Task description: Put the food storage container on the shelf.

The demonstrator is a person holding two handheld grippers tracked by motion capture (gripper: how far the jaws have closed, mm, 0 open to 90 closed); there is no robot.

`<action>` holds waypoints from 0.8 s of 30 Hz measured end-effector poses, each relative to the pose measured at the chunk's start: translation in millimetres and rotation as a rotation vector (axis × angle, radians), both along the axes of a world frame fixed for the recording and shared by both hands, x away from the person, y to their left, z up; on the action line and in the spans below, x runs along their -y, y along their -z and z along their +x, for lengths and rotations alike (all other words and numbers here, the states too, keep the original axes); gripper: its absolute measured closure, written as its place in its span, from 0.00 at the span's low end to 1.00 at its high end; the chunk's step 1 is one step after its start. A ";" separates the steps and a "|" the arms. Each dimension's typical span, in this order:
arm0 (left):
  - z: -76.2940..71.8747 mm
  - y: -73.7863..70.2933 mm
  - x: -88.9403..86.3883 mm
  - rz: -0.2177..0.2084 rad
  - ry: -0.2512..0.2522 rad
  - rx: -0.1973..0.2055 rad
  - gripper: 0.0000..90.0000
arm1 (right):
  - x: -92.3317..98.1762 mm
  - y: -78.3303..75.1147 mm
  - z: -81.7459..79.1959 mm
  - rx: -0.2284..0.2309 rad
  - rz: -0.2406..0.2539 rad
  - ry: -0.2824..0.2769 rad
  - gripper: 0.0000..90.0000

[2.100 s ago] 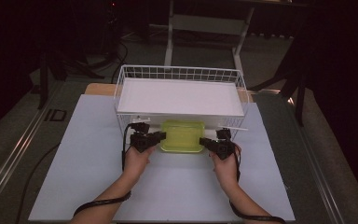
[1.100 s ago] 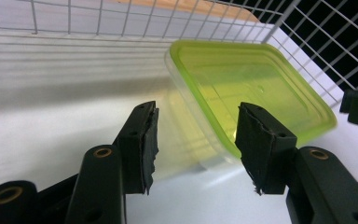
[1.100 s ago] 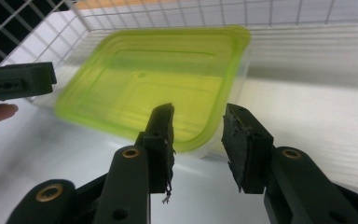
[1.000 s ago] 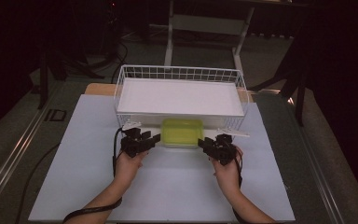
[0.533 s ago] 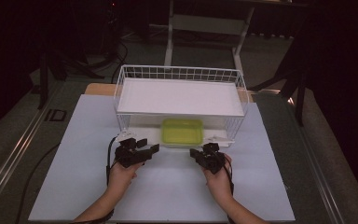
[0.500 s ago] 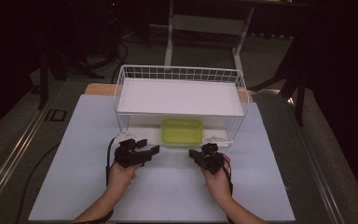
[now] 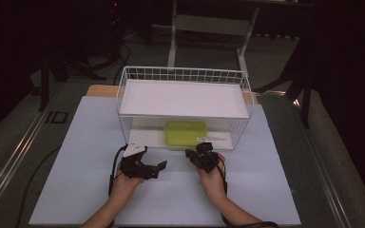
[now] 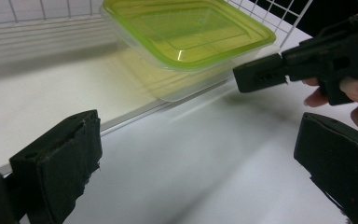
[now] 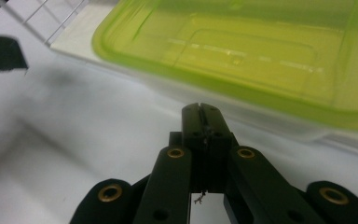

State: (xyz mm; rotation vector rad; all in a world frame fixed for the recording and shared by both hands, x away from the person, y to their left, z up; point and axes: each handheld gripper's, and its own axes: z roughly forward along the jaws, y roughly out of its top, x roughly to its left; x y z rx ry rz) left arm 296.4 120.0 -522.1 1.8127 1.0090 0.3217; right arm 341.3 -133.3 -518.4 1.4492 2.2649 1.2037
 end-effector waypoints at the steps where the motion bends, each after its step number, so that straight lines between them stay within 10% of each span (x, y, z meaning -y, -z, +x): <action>1: 0.1 0.5 0.0 0.005 -0.004 0.000 0.02 | -0.4 0.4 2.3 0.000 0.003 0.005 1.00; 24: -2.2 1.5 -4.6 -0.018 -0.038 0.036 0.02 | -7.4 5.5 43.3 0.016 0.021 0.096 0.98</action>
